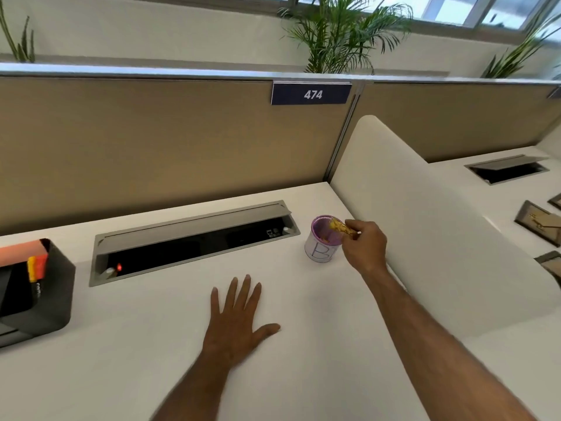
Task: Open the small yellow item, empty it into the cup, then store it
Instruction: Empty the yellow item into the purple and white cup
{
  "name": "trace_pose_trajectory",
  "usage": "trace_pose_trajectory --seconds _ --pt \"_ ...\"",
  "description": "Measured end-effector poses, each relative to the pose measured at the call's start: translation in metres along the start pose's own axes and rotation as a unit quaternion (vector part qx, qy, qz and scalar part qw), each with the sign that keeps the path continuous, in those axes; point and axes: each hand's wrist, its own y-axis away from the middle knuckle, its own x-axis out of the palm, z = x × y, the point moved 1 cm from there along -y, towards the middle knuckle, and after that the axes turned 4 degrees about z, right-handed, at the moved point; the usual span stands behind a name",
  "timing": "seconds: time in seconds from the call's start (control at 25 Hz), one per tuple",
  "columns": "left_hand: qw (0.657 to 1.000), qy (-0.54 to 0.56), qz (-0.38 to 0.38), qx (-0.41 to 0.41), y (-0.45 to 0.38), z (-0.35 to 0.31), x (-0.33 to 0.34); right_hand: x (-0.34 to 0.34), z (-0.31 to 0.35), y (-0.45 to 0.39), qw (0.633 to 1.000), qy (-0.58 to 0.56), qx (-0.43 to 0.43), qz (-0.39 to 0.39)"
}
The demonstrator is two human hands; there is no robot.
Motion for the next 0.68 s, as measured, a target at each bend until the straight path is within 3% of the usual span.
trace_pose_trajectory --seconds 0.2,0.36,0.56,0.68 --pt "0.999 -0.008 -0.035 0.003 -0.002 0.001 0.008 0.011 -0.02 -0.03 0.999 0.008 0.032 -0.013" --pt "1.0 -0.005 -0.028 0.0 -0.003 0.001 0.01 0.019 -0.018 -0.032 1.0 0.015 -0.019 -0.018" --pt "1.0 -0.006 -0.016 -0.002 -0.005 0.002 0.01 0.022 -0.005 -0.027 0.994 0.014 -0.071 -0.083" --pt "1.0 -0.005 -0.015 -0.002 -0.005 0.002 0.01 0.026 -0.011 -0.027 0.993 0.056 -0.087 -0.051"
